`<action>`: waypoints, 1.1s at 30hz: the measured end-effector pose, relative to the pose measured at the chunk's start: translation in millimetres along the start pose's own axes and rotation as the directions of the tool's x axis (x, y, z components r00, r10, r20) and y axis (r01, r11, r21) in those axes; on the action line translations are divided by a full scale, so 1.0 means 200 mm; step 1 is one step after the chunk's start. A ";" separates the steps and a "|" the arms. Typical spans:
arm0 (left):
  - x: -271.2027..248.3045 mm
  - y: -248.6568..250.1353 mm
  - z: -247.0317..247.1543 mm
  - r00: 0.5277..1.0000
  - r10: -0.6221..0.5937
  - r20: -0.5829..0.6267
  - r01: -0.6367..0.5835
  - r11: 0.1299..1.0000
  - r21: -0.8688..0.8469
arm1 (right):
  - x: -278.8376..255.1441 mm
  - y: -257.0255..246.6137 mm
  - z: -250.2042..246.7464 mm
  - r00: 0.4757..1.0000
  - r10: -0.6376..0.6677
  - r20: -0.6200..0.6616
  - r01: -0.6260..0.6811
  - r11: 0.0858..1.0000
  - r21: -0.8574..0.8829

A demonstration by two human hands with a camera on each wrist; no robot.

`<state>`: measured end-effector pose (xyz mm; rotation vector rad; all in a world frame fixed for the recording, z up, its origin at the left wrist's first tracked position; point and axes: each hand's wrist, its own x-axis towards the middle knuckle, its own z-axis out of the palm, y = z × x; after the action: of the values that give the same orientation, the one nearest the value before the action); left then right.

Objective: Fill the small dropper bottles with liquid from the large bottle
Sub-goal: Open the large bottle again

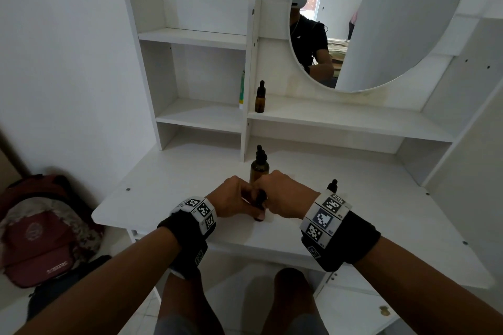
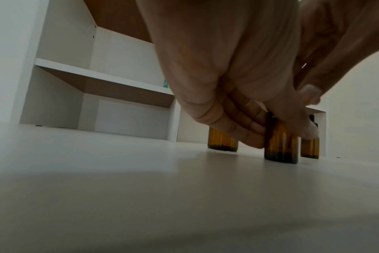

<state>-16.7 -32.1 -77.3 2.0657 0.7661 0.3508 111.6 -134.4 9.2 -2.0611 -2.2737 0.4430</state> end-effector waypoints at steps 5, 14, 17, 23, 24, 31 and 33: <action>0.01 0.00 0.00 1.000 0.002 0.002 -0.002 1.000 0.003 | 0.01 -0.03 0.02 0.995 0.083 -0.060 -0.088 0.992 -0.091; 0.02 -0.02 0.00 1.000 0.009 0.001 -0.009 1.000 0.017 | 0.02 -0.05 0.00 0.996 0.077 -0.033 -0.081 0.987 -0.140; 0.03 -0.02 0.00 1.000 0.001 -0.007 -0.001 1.000 0.029 | 0.04 -0.05 0.01 0.997 0.081 -0.017 -0.082 0.987 -0.135; 0.02 -0.01 0.00 1.000 0.017 0.009 -0.017 0.999 0.032 | 0.03 -0.05 0.00 0.997 0.082 0.003 -0.081 0.989 -0.127; 0.02 -0.01 0.00 1.000 0.016 0.009 -0.016 1.000 0.018 | 0.04 -0.05 0.01 0.996 0.093 -0.016 -0.094 0.987 -0.131; 0.04 -0.04 0.01 1.000 -0.017 -0.001 0.017 1.000 0.017 | 0.05 -0.07 -0.03 0.998 0.038 0.046 -0.028 0.981 -0.194; 0.03 -0.05 0.01 1.000 -0.026 -0.003 0.026 1.000 0.007 | 0.04 -0.07 -0.04 0.999 0.017 0.042 -0.008 0.982 -0.191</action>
<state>-14.2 -25.0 -85.8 2.0605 0.7962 0.3372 99.6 -125.5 19.2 -2.1729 -2.4167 0.2832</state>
